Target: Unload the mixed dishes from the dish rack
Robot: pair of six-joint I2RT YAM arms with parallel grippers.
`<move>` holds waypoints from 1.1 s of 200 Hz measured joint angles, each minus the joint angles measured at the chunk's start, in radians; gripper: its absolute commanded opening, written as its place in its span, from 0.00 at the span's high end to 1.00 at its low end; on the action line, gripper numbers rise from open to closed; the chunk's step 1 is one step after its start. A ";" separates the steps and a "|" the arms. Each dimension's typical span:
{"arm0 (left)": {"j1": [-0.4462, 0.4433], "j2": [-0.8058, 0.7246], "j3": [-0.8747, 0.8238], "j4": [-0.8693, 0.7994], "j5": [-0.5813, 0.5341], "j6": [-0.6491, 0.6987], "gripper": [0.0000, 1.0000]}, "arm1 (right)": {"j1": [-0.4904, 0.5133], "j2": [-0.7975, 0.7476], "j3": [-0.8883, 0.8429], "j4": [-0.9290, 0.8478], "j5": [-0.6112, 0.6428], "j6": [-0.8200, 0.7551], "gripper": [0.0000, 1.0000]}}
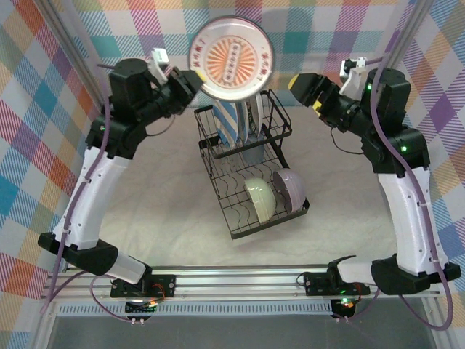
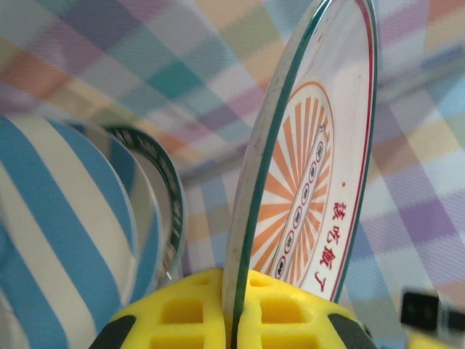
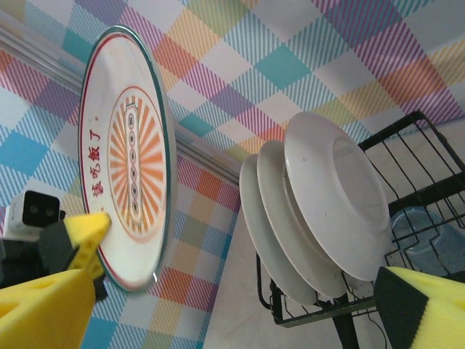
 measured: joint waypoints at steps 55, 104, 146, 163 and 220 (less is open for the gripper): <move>0.289 -0.011 -0.032 0.004 0.053 -0.028 1.00 | 0.000 -0.082 -0.069 0.035 0.005 -0.068 0.01; 0.535 -0.082 -0.324 0.071 0.127 -0.048 1.00 | 0.000 -0.084 -0.124 0.058 -0.030 -0.108 0.01; 0.633 -0.066 -0.596 0.204 0.191 -0.048 1.00 | 0.000 -0.083 -0.150 0.076 -0.066 -0.119 0.01; 0.650 -0.031 -0.648 0.237 0.209 -0.021 1.00 | 0.000 -0.083 -0.150 0.082 -0.078 -0.126 0.01; 0.682 0.162 -0.743 0.382 0.285 0.051 1.00 | 0.000 -0.076 -0.169 0.085 -0.106 -0.134 0.01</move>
